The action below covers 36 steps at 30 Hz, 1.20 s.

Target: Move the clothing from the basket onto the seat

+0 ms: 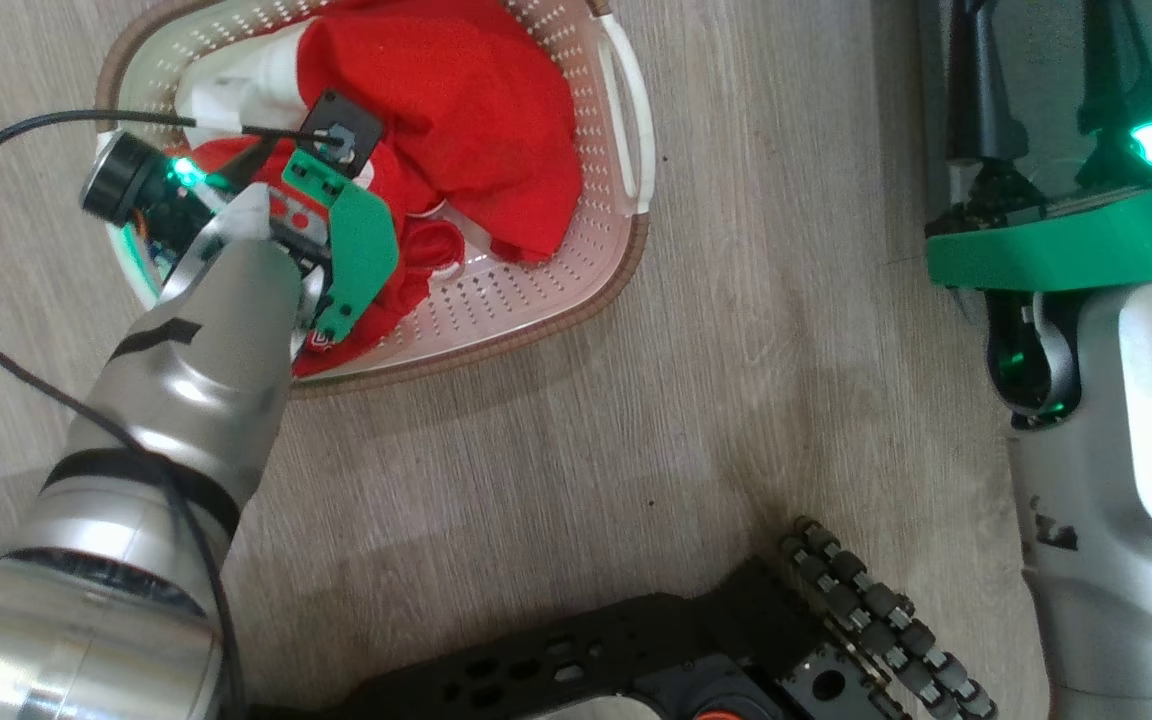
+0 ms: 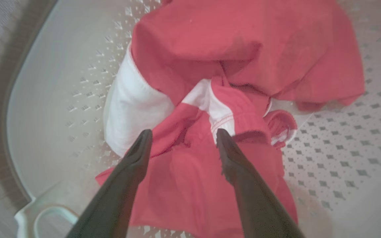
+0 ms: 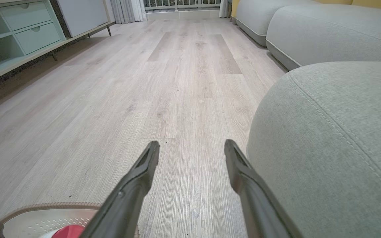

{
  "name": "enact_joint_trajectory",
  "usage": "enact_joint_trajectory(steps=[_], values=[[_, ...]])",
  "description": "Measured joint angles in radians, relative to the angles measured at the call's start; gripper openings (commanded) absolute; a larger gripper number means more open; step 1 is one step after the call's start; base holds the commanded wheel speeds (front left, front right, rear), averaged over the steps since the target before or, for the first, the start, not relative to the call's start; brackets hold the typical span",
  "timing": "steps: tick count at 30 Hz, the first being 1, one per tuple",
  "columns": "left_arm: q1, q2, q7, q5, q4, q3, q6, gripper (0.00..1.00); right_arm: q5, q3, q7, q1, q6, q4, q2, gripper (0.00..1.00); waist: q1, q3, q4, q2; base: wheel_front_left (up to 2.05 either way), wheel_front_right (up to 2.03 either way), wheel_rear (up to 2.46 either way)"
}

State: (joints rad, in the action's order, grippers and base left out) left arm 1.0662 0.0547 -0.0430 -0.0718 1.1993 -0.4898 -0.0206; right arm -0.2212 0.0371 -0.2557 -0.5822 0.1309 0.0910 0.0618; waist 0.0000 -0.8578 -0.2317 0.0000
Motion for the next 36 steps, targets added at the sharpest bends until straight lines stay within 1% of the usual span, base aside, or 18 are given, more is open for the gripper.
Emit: enact_joint_trajectory(steps=[3,5,6,10,14,20,25,26,27,30,32,36], values=[[0.009,0.005,-0.041,-0.018,0.038,-0.025,0.001,1.00,-0.012,0.003,0.000,0.009,0.000,0.000,0.000,1.00,-0.0001,0.010,-0.004,0.0000,0.00,0.00,0.00],[0.020,0.006,-0.068,-0.026,0.053,-0.037,0.011,1.00,-0.018,0.005,0.000,0.012,0.000,0.001,0.000,1.00,-0.0001,0.013,-0.006,0.0000,0.00,0.00,0.00],[0.024,0.007,-0.072,-0.026,0.056,-0.038,0.018,1.00,-0.019,0.006,0.000,0.013,0.000,0.001,0.000,1.00,-0.0002,0.013,-0.007,0.0000,0.00,0.00,0.00],[0.033,0.011,-0.094,-0.026,0.069,-0.052,0.018,1.00,-0.037,0.011,0.000,0.014,0.000,0.001,0.000,1.00,-0.0001,0.007,-0.014,0.0000,0.00,0.00,0.00],[0.038,0.023,-0.129,-0.026,0.080,-0.061,0.027,1.00,-0.049,0.012,0.000,0.014,0.000,-0.001,-0.001,1.00,0.0000,-0.016,-0.021,0.0000,0.00,0.00,0.00],[0.066,0.040,-0.175,-0.042,0.087,-0.092,0.028,1.00,-0.067,0.015,0.000,0.009,0.000,-0.002,-0.001,1.00,-0.0001,-0.062,-0.032,0.0000,0.00,0.00,0.00],[0.085,0.052,-0.214,-0.043,0.090,-0.102,0.045,1.00,-0.100,0.023,0.000,-0.006,0.000,-0.002,-0.002,1.00,0.0000,-0.091,-0.050,0.0000,0.00,0.00,0.00],[0.084,0.053,-0.221,-0.042,0.091,-0.105,0.045,0.41,-0.106,0.025,0.000,-0.007,0.000,-0.002,-0.002,1.00,0.0000,-0.094,-0.054,0.0000,0.00,0.00,0.00],[0.084,0.054,-0.229,-0.042,0.092,-0.106,0.051,0.00,-0.108,0.025,0.000,-0.007,0.000,-0.002,-0.002,1.00,0.0000,-0.096,-0.057,0.0000,0.00,0.00,0.00],[0.080,0.055,-0.241,-0.036,0.095,-0.107,0.074,0.00,-0.114,0.023,0.000,-0.007,0.000,0.000,-0.002,1.00,0.0000,-0.094,-0.061,0.0000,0.00,0.00,0.00],[0.078,0.052,-0.242,-0.011,0.097,-0.101,0.094,0.00,-0.114,0.014,0.000,-0.006,0.000,0.001,-0.004,1.00,0.0000,-0.086,-0.059,0.0000,0.00,0.00,0.00],[0.072,0.026,-0.209,0.032,0.090,-0.088,0.116,0.00,-0.095,-0.014,0.000,0.000,0.000,0.013,-0.005,1.00,0.0000,-0.052,-0.045,0.0000,0.00,0.00,0.00]])
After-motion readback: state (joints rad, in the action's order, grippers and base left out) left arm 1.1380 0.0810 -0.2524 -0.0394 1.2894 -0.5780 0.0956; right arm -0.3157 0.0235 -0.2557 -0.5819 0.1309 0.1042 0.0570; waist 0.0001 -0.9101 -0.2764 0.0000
